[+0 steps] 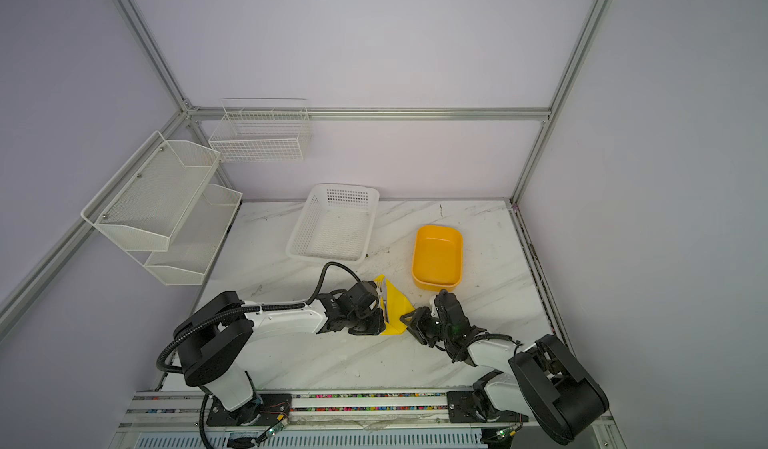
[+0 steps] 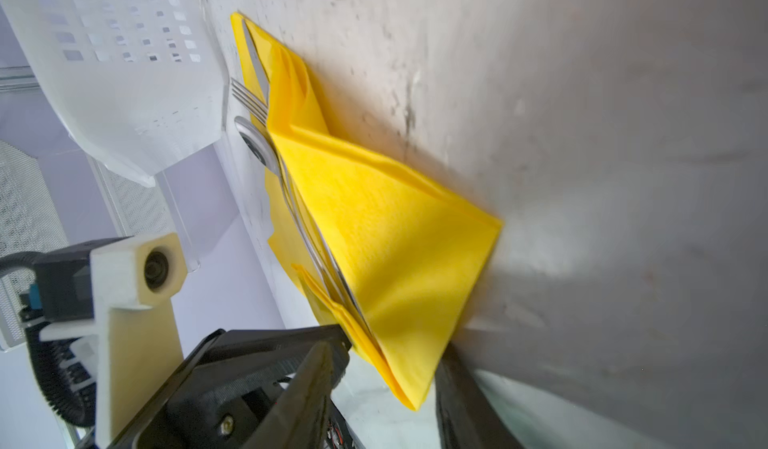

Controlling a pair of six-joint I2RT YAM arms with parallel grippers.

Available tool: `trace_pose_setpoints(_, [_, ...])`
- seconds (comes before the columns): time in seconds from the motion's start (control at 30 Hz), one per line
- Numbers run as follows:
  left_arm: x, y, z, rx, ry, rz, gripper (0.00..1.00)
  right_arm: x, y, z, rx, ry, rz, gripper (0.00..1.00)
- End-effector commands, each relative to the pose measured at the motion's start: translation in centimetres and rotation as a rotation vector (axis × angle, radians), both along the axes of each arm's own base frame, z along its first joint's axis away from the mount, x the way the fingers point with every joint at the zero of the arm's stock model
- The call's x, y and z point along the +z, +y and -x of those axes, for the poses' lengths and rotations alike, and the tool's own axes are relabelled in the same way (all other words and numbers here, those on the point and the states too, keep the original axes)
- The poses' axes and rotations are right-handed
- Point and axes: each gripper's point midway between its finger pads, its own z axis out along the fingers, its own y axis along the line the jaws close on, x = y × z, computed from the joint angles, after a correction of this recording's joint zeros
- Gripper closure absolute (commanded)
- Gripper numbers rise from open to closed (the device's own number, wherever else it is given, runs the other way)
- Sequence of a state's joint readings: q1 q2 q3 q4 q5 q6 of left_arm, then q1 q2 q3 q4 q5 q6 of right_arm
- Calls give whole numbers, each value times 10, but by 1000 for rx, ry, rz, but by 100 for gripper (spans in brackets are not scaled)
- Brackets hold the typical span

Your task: Place the utensils on the paper napkin and roll it up

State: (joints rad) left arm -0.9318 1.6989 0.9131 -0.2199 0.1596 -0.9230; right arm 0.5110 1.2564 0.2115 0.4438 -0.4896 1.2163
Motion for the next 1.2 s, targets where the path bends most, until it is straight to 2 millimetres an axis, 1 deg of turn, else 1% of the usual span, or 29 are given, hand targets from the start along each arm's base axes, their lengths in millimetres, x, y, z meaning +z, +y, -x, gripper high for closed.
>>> trace_pose_setpoints(0.0, [37, -21, -18, -10, -81, 68, 85, 1, 0, -6, -6, -11, 15, 56])
trace_pose_setpoints(0.07, [38, -23, -19, -17, -77, 72, 85, 1, 0, -5, -19, 4, 7, 55])
trace_pose_setpoints(0.13, [38, -24, -18, -27, -72, 64, 85, -1, 1, 3, -12, 37, -7, 55])
trace_pose_setpoints(0.2, [38, -23, -18, -26, -75, 63, 85, -9, -8, 14, -14, 76, 36, 55])
trace_pose_setpoints(0.3, [37, -23, -18, -29, -73, 71, 84, -13, -19, 26, 12, 99, 125, 55])
trace_pose_setpoints(0.47, [36, -23, -17, -29, -69, 73, 85, -12, -13, 35, 43, 114, 62, 55])
trace_pose_setpoints(0.63, [35, -24, -14, -40, -61, 76, 84, -13, -1, 30, 76, 127, 53, 54])
trace_pose_setpoints(0.77, [37, -26, -15, -52, -69, 78, 84, -22, 1, 35, 51, 179, 51, 54])
trace_pose_setpoints(0.87, [36, -27, -16, -54, -68, 77, 84, -30, -4, 37, 30, 198, 76, 54])
trace_pose_setpoints(1.0, [35, -28, -16, -64, -61, 73, 84, -27, 0, 29, 6, 158, 23, 54])
trace_pose_setpoints(1.17, [33, -28, -15, -69, -58, 72, 83, -17, -1, 8, -50, 52, 19, 54])
